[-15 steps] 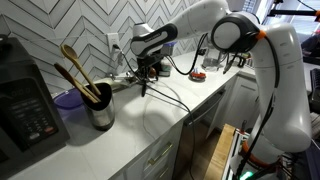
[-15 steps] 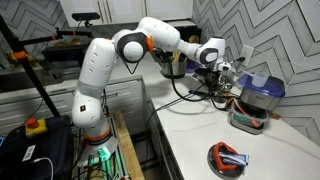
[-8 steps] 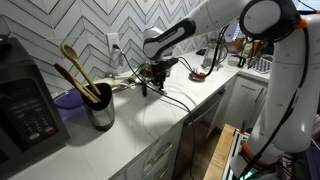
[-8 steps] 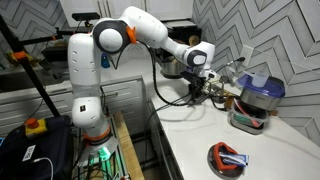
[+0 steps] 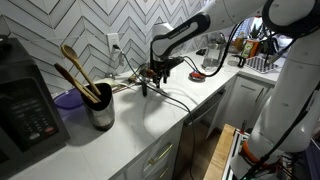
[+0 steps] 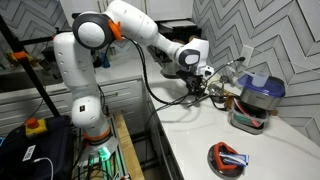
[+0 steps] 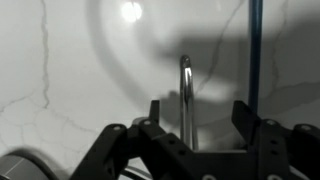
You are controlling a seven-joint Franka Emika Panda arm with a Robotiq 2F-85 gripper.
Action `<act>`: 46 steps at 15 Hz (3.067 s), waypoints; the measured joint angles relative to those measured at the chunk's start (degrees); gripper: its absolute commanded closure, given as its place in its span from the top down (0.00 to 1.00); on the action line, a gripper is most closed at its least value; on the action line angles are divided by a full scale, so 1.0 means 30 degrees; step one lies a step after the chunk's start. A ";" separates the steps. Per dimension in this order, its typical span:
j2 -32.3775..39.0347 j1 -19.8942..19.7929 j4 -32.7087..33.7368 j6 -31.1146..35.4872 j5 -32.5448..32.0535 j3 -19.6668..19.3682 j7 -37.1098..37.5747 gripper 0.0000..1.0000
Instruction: Put the ladle in the utensil holder
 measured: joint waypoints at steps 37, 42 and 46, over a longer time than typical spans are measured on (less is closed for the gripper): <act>0.1243 -0.2637 0.2529 0.2200 0.6572 0.1187 -0.9567 0.01; -0.3278 -0.2682 -0.1152 0.1087 0.6583 -0.0104 -0.8008 0.01; -0.6921 -0.2498 -0.4653 0.1409 0.7698 -0.0777 -0.7290 0.06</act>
